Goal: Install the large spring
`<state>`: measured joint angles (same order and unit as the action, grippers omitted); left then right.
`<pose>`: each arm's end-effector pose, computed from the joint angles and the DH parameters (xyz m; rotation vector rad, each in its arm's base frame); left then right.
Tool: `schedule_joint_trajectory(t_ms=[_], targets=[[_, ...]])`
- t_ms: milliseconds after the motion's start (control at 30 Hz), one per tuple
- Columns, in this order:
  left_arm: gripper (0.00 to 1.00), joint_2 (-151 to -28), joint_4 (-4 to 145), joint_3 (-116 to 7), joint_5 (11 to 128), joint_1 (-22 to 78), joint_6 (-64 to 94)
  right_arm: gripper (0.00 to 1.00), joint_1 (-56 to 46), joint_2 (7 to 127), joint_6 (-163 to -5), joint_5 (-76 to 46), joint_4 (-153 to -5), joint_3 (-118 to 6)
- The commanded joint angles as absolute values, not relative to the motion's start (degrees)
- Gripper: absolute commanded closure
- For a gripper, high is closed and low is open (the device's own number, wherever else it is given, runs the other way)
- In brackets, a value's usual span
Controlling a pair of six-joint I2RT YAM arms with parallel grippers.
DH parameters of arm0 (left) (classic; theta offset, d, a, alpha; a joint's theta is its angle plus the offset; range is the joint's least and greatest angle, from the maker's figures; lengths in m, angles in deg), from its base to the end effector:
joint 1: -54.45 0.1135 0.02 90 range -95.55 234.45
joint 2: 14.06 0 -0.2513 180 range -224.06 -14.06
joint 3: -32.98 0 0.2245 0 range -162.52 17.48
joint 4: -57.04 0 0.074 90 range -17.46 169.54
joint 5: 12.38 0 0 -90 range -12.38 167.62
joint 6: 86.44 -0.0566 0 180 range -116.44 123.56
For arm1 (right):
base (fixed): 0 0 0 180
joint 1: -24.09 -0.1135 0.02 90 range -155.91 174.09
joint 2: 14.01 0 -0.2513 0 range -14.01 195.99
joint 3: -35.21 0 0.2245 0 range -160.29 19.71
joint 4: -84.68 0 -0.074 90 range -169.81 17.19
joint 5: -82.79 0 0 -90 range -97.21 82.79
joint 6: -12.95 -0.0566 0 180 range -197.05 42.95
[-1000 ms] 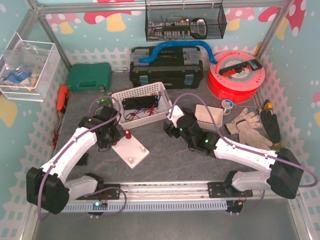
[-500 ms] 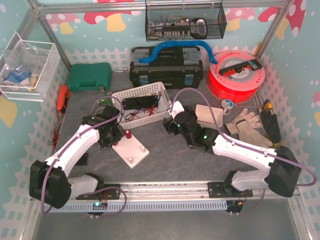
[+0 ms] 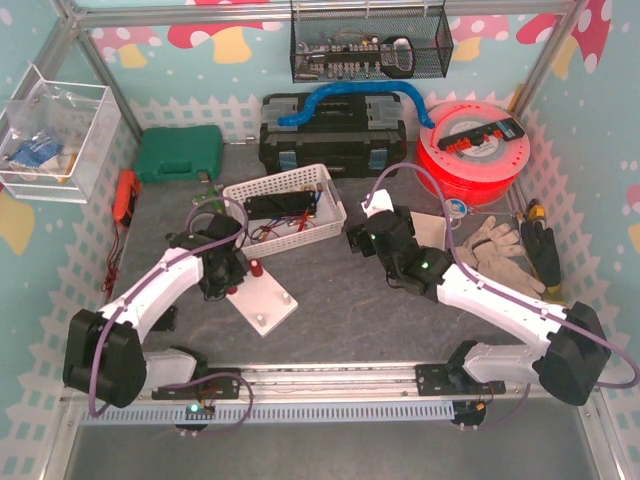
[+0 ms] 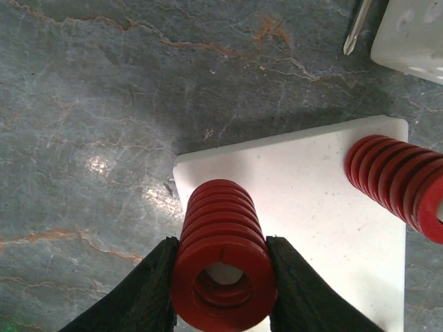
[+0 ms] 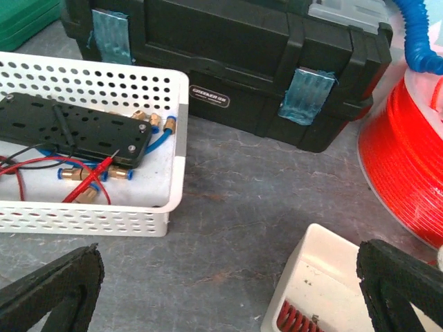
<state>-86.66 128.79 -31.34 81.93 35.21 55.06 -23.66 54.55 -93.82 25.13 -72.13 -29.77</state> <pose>0.1804 -0.0585 0.1925 -0.8305 2.8367 -0.0585 0.1979 0.1728 0.2785 -0.1839 1.9560 0.1612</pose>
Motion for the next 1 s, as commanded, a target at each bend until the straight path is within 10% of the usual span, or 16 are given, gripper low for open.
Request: schedule_joint_trajectory(t_ms=[0,500,967], targets=[[0.62,-87.2,127.0,-31.5,81.6,35.9,55.9,0.01,-22.2,54.2,-94.9,23.5,-71.0,-30.2],[0.35,-83.5,128.5,-39.8,81.8,37.1,50.6,0.03,-7.5,57.2,-104.6,14.0,-58.8,-33.6],[0.12,-80.1,125.9,-46.0,83.5,37.1,44.2,0.47,6.7,69.4,-115.9,3.5,-44.7,-41.8]])
